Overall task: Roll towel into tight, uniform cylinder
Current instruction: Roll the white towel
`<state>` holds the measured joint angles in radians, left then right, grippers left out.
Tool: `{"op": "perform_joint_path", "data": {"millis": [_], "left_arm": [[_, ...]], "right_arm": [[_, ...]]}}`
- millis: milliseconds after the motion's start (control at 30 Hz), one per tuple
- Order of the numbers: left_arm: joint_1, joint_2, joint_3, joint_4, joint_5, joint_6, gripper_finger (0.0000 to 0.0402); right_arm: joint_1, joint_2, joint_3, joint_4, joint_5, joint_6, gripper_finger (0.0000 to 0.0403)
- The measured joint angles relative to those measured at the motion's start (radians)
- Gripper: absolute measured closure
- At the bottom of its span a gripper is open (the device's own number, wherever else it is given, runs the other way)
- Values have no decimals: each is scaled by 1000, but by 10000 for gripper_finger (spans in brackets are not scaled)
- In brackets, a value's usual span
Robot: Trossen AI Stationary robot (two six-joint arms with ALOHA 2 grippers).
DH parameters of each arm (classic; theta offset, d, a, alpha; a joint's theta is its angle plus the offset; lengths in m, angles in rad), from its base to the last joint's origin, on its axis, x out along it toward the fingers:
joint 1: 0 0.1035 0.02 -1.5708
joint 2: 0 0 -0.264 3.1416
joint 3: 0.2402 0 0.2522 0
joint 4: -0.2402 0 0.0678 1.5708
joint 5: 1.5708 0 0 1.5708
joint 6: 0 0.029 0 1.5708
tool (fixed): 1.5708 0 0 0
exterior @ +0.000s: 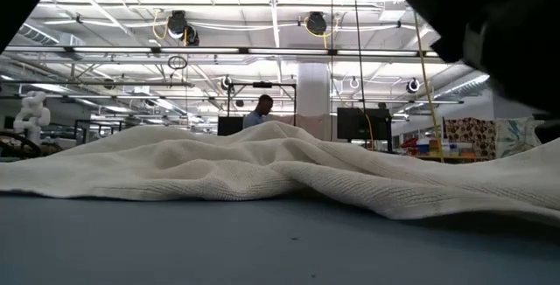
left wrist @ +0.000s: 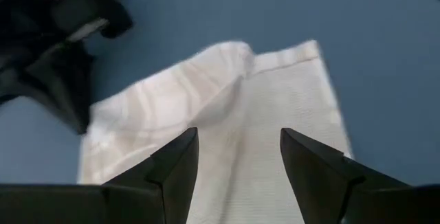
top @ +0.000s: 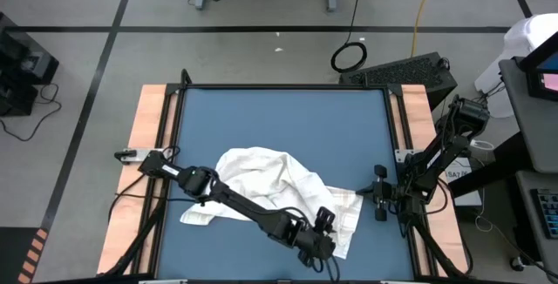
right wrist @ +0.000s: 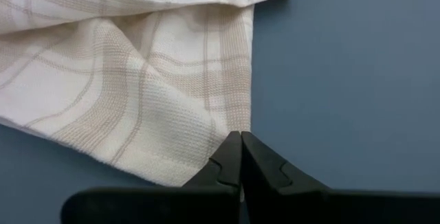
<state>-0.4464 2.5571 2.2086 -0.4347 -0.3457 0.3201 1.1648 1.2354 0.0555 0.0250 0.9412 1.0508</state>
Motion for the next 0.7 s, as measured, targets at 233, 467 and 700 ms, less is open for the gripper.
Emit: {"op": "perform_joint_path", "data": {"millis": [233,467,700], "left_arm": [[-1,3,0,26,-77,75,192],[-5,3,0,118,15,160,229],[4,7,0,117,70,118,353]], "right_arm": [[0,0,0,0,-1,6,403],[0,0,0,1,-2,11,403],[0,0,0,1,-3,11,403]]}}
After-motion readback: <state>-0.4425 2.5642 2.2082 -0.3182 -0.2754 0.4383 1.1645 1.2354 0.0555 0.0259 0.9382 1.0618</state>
